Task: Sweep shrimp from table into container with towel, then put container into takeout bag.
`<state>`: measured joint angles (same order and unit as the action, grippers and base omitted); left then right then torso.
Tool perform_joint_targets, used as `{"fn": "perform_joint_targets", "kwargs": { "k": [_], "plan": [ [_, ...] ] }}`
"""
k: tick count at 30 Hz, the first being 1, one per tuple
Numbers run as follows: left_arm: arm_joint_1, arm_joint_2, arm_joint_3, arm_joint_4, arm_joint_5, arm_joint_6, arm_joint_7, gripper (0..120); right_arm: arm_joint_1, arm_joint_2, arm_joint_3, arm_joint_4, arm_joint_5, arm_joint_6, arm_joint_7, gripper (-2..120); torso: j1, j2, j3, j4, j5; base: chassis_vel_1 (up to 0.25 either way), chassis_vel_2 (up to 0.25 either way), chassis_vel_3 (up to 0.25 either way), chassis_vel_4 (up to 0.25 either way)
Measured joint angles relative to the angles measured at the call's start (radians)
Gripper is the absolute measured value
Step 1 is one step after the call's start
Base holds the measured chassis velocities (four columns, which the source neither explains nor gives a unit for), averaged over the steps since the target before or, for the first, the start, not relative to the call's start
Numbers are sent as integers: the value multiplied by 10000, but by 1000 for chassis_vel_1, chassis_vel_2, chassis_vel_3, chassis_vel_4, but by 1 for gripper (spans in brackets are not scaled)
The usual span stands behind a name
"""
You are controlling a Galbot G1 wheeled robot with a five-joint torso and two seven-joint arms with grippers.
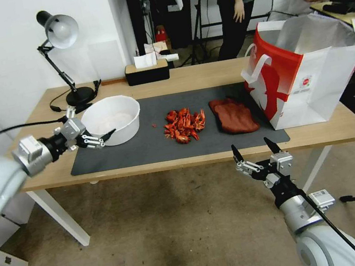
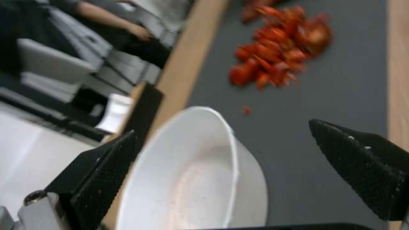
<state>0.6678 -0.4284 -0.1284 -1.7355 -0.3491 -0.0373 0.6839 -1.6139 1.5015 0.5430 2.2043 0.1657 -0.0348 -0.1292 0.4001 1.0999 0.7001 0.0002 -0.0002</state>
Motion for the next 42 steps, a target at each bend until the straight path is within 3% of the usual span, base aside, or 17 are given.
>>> {"fn": "perform_joint_targets", "kwargs": {
  "k": [2,3,4,6,7,10,11,13,14,16,17,19,23,25,33,36,42],
  "plan": [
    [-1316,-145,1395,530,493,-72,492,100,-32,5,23,52,-17,2,-12,100,-2,0,0,0,-1,0,0,0,0],
    [-1837,-231,1896,755,711,-79,654,100,-56,-1,44,69,-19,4,-12,100,-2,0,0,-1,-5,0,0,0,0],
    [-1837,-231,1896,755,711,-79,654,100,-56,-1,44,69,-19,4,-12,100,-2,0,0,-1,-5,0,0,0,0],
    [-3137,-455,3054,1329,1254,-88,1161,100,-108,-26,114,107,-23,25,-14,100,-2,0,0,-8,3,0,0,0,0],
    [-3137,-455,3054,1329,1254,-88,1161,100,-108,-26,114,107,-23,25,-14,100,-2,0,0,-8,3,0,0,0,0],
    [-4648,-743,4437,2103,1905,-78,1983,100,-173,-39,184,171,-22,66,-14,100,-2,0,-1,-1,3,0,0,0,0],
    [-4648,-743,4437,2103,1905,-78,1983,100,-173,-39,184,171,-22,66,-14,100,-2,0,-1,-1,3,0,0,0,0],
    [-5593,-991,5293,2662,2249,-146,2625,100,-215,-31,200,184,-21,108,-2,100,-1,0,-1,-1,2,0,0,0,0],
    [-5593,-991,5293,2662,2249,-146,2625,100,-215,-31,200,184,-21,108,-2,100,-1,0,-1,-1,2,0,0,0,0],
    [-6417,-1272,6045,3177,2637,-193,3167,100,-253,-13,207,184,-21,147,8,100,-2,0,0,-2,3,0,0,0,0],
    [-6417,-1272,6045,3177,2637,-193,3167,100,-253,-13,207,184,-21,147,8,100,-2,0,0,-2,3,0,0,0,0],
    [-7209,-1615,6732,3795,2958,-243,3500,100,-278,21,210,184,-25,189,18,100,-2,0,-1,-4,4,0,0,0,0],
    [-7714,-1848,7198,4251,3186,-280,3792,100,-284,50,214,165,-31,226,38,100,-1,0,0,-3,2,0,0,0,0],
    [-8181,-2073,7617,4670,3597,-376,4262,100,-295,71,240,152,-32,266,63,100,-1,-1,-1,-2,3,0,0,0,0],
    [-8704,-2395,8210,5031,4002,-519,4761,100,-315,80,271,96,-38,341,72,100,-1,0,-2,-2,3,0,0,0,0],
    [-8846,-2631,8350,5241,4114,-572,4801,94,-310,102,270,72,-44,350,72,100,-1,-1,-2,-2,3,0,0,0,0],
    [-9090,-3024,8850,5611,4309,-674,4878,69,-321,108,292,45,-50,385,72,100,-1,0,-2,-3,3,0,0,0,0]
  ]
}}
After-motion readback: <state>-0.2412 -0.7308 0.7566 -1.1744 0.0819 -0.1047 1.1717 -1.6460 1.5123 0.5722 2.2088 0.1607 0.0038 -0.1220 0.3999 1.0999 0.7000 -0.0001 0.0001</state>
